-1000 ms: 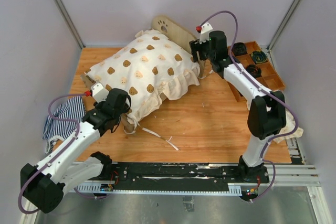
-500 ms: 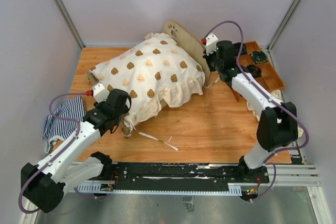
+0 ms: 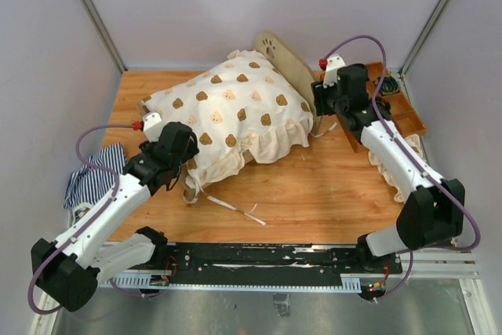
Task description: Set up the pet bed
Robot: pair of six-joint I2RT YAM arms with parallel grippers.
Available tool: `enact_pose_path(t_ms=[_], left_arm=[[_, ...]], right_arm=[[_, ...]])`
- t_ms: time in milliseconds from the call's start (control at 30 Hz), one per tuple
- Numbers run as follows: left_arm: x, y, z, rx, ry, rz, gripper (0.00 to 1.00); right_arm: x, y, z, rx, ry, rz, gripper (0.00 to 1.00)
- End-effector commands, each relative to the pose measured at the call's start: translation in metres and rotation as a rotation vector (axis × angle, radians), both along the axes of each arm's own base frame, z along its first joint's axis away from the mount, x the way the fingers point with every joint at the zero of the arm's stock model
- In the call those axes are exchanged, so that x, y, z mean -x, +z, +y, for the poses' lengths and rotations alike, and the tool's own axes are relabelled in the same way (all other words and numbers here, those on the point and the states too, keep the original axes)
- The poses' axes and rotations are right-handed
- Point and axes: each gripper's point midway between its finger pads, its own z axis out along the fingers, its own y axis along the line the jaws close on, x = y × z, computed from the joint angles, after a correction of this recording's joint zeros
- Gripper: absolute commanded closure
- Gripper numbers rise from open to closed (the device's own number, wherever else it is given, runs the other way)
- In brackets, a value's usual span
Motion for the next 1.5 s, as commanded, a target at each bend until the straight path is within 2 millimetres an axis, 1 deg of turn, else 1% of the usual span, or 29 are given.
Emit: enact_pose_path(t_ms=[0,67,133,267,400,433,567,667,767,867,933,1067,1100,1300,1467], left_arm=[[-0.004,0.054,0.003,-0.029,-0.073,-0.147,0.17],[0.001,0.068,0.004,-0.044,-0.128,-0.191,0.16],[0.008,0.081,0.003,-0.050,-0.185,-0.227,0.15],[0.026,0.095,-0.014,-0.041,-0.376,-0.273,0.15],[0.043,0.098,-0.033,0.017,-0.521,-0.302,0.16],[0.049,0.099,-0.042,0.036,-0.584,-0.305,0.16],[0.062,0.101,-0.059,0.116,-0.674,-0.317,0.16],[0.063,0.100,-0.062,0.154,-0.668,-0.319,0.16],[0.060,0.100,-0.055,0.145,-0.621,-0.315,0.16],[0.055,0.102,-0.033,0.117,-0.485,-0.317,0.16],[0.054,0.108,-0.020,0.094,-0.418,-0.341,0.16],[0.056,0.122,-0.009,0.082,-0.376,-0.394,0.18],[0.057,0.124,-0.006,0.083,-0.361,-0.401,0.18],[0.057,0.123,0.008,0.081,-0.271,-0.397,0.19],[0.057,0.125,0.007,0.089,-0.270,-0.404,0.20]], right_arm=[[0.040,0.013,-0.002,-0.199,-0.099,0.052,0.47],[0.057,0.012,0.008,-0.251,-0.082,0.068,0.47],[0.075,0.015,0.024,-0.290,-0.023,0.071,0.47],[0.114,0.015,0.064,-0.330,0.131,0.059,0.47],[0.159,0.016,0.115,-0.377,0.308,0.022,0.48],[0.174,0.011,0.130,-0.384,0.361,0.023,0.48],[0.210,0.006,0.175,-0.437,0.487,-0.012,0.49],[0.234,-0.006,0.209,-0.435,0.592,-0.017,0.50],[0.253,-0.020,0.240,-0.426,0.676,-0.005,0.49],[0.266,-0.030,0.269,-0.441,0.714,0.004,0.47],[0.275,-0.037,0.287,-0.442,0.732,0.003,0.46],[0.283,-0.051,0.323,-0.443,0.776,0.011,0.44],[0.283,-0.059,0.331,-0.445,0.769,0.037,0.44],[0.282,-0.065,0.363,-0.635,0.670,0.155,0.43],[0.279,-0.075,0.373,-0.708,0.604,0.211,0.45]])
